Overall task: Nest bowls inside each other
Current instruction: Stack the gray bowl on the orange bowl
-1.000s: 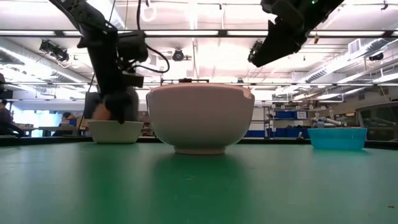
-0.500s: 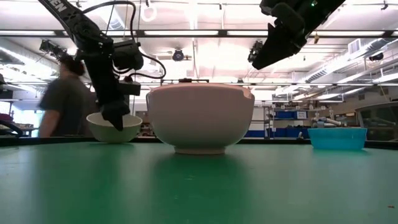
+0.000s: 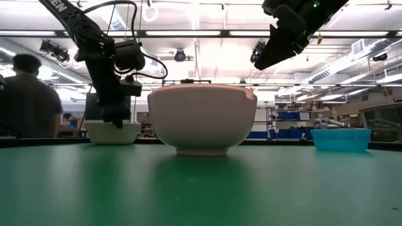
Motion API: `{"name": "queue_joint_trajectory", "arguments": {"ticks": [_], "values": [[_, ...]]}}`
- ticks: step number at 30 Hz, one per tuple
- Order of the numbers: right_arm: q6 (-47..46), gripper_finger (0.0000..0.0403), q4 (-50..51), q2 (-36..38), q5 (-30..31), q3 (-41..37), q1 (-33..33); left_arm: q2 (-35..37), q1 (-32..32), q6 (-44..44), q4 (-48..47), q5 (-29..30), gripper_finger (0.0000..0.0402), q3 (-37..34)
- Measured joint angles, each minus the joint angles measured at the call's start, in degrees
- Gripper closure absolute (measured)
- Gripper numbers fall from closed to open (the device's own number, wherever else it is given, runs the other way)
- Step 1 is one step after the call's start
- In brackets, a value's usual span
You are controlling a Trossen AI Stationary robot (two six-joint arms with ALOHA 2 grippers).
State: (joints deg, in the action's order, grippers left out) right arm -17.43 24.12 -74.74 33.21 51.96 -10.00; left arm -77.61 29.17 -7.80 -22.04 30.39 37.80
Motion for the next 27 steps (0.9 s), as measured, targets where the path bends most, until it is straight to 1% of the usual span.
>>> {"name": "queue_joint_trajectory", "arguments": {"ticks": [1,3,5,7,9,12,14,15,17,19,22,25,27], "values": [[0.0,0.0239,0.02,0.0,0.0,0.0,-0.03,0.01,-0.46,0.24,-0.1,-0.96,0.0385,0.03],[0.0,0.0239,0.04,0.0,-0.02,0.0,-0.09,0.0,-2.19,-0.47,-0.81,-2.95,0.0393,0.49],[-0.02,0.0239,0.04,0.02,-0.04,0.0,-0.09,0.12,-5.03,-3.16,-0.58,-3.58,0.0393,1.13],[-0.63,0.0239,0.03,0.01,-0.04,0.0,-0.04,0.18,-8.58,-7.73,-0.51,-3.17,0.0396,1.73],[-0.85,0.0239,-0.21,0.01,-0.01,0.0,0.49,0.18,-13.03,-12.02,-0.58,-0.06,0.0398,2.57],[-0.85,0.0239,-2.34,0.02,0.22,0.0,2.47,0.18,-20.12,-17.3,-0.52,8.3,0.0399,4.9],[0.24,0.0238,-6.45,0.01,0.19,0.0,4.84,0.18,-24.63,-21.57,-0.32,11.17,0.0399,6.77],[2.24,0.0236,-8.79,0.0,-0.21,0.38,6.4,0.18,-26.72,-23.54,-0.09,11.88,0.04,7.65],[6.32,0.0231,-11.81,0.0,-1.8,2.38,10.04,0.0,-30.64,-26.97,1.66,12.15,0.04,9.48],[8.33,0.0223,-12.05,0.0,-3.93,5.55,13.6,-0.06,-33.81,-30.68,4.78,12.23,0.04,10.73],[9.89,0.021,-11.07,-0.07,-9.87,10.05,17.79,-0.1,-37.28,-35.5,7.66,12.17,0.04,11.77],[10.5,0.0194,-10.87,-1.13,-15.1,13.69,19.97,-0.13,-38.64,-34.91,8.56,11.66,0.0401,13.34],[13.04,0.0182,-10.47,-3.05,-15.53,16.05,20.46,-0.35,-38.55,-33.63,9.05,10.3,0.0401,14.15]]}}
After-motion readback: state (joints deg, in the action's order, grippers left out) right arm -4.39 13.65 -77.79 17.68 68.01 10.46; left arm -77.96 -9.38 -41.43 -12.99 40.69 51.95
